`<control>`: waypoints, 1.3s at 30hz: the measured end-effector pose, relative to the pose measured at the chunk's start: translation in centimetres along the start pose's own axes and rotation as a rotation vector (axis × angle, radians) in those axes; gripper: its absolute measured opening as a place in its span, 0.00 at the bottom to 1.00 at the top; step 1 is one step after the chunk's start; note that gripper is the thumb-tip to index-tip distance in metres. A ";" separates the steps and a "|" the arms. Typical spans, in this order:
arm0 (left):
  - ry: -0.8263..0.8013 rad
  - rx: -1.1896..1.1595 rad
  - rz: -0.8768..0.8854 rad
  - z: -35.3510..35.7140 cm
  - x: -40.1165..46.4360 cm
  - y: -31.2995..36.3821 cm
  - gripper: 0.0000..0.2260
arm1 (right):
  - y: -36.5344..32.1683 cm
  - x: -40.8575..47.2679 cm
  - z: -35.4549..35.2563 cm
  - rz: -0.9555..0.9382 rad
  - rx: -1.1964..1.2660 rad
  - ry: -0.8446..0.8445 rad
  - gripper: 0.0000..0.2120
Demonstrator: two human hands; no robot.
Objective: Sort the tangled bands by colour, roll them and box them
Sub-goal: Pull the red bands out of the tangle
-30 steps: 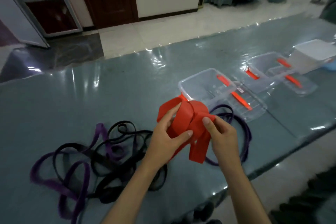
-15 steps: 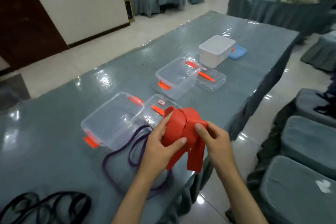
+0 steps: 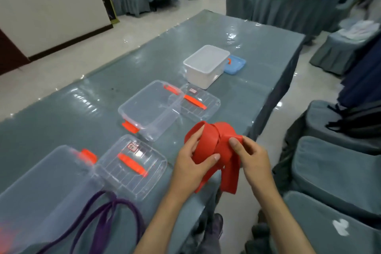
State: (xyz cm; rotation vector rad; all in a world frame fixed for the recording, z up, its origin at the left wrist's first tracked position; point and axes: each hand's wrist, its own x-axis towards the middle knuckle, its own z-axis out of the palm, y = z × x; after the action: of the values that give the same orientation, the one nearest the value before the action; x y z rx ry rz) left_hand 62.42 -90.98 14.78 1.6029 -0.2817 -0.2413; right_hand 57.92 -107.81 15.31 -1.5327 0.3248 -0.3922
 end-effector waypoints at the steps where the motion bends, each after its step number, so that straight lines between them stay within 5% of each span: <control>1: 0.006 -0.008 -0.003 0.9 1.9 -0.1 0.36 | 0.2 2.1 -0.6 -0.004 -0.014 -0.010 0.09; 21: 0.124 0.142 0.000 17.2 34.1 -1.2 0.35 | 3.9 38.7 -12.6 0.040 -0.022 -0.121 0.05; 29: 0.215 0.146 -0.062 24.1 43.4 -0.8 0.33 | 4.9 50.8 -18.0 0.006 -0.160 -0.233 0.15; 39: 0.310 0.018 -0.324 26.8 50.4 -9.3 0.31 | 10.9 59.8 -17.5 -0.142 -0.684 -0.391 0.23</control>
State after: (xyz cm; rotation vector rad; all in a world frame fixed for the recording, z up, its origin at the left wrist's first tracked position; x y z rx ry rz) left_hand 101.72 -132.32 5.01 1.6726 0.2178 -0.2336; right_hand 104.22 -149.94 6.45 -2.2648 0.0329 -0.0766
